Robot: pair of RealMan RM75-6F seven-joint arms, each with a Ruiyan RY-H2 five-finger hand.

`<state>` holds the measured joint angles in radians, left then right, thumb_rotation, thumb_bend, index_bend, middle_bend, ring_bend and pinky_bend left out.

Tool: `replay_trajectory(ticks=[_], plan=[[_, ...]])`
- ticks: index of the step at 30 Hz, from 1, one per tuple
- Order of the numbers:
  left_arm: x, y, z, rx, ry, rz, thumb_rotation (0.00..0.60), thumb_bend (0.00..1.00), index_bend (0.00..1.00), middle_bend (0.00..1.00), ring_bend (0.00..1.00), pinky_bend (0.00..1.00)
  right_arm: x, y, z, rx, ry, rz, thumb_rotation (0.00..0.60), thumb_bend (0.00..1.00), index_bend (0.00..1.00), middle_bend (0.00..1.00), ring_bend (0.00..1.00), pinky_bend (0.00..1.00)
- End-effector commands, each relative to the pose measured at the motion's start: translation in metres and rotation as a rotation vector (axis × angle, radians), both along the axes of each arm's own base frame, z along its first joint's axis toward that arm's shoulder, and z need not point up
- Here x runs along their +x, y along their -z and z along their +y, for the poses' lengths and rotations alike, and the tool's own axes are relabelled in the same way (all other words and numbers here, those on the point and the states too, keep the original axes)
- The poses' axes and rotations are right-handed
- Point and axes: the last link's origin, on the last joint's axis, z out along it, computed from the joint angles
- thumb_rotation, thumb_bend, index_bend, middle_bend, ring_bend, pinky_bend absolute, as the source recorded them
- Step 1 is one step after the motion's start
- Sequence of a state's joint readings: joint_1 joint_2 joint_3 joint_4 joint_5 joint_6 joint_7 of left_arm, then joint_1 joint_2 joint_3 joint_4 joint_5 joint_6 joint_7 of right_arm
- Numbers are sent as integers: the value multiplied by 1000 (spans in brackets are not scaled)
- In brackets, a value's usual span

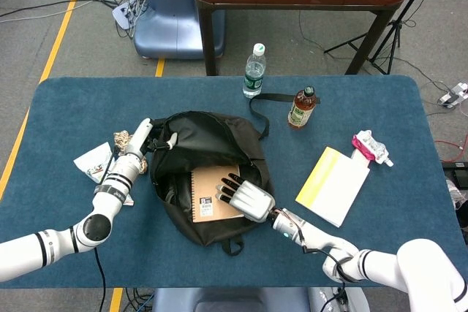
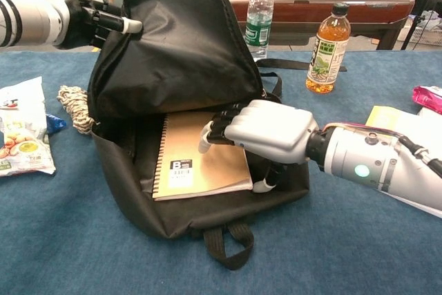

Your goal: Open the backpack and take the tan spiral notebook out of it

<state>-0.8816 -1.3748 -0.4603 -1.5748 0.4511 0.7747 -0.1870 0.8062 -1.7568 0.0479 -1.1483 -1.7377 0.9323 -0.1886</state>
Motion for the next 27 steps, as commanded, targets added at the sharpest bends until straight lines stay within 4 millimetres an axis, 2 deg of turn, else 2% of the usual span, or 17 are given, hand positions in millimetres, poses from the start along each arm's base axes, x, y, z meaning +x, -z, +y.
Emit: replay_trajectory(ticks=[1,7,9,14,19,24,27], plan=[[0,1,1,-3,-6,-2,600,612,609,731,665,481,4,4,-1,-2,-8,-4,600,129,249,170,102,147],[-2,0,2,-6,-17,-10,600,612,606,731,665,481,11,14,-3,-8,-31,0,600,138,249,170,102,147],[-3,-1,2,-6,-19,-8,600,612,604,731,665,481,13,16,-3,-15,-47,-6,600,181,249,173,103,147],[-7,-3,2,-4,-31,-9,600,612,604,731,665,481,18,21,-6,-31,-88,-35,600,359,285,233,120,148],[-9,-3,2,-8,-39,-11,600,611,604,731,665,481,25,27,-9,-40,-122,-65,600,445,344,282,178,195],[-12,-4,4,-8,-51,-14,600,612,601,731,665,481,32,33,-12,-43,-142,-95,600,524,466,342,247,284],[-13,-5,6,-3,-59,-12,600,612,600,731,665,481,34,35,-13,-45,-149,-114,600,581,600,415,311,335]])
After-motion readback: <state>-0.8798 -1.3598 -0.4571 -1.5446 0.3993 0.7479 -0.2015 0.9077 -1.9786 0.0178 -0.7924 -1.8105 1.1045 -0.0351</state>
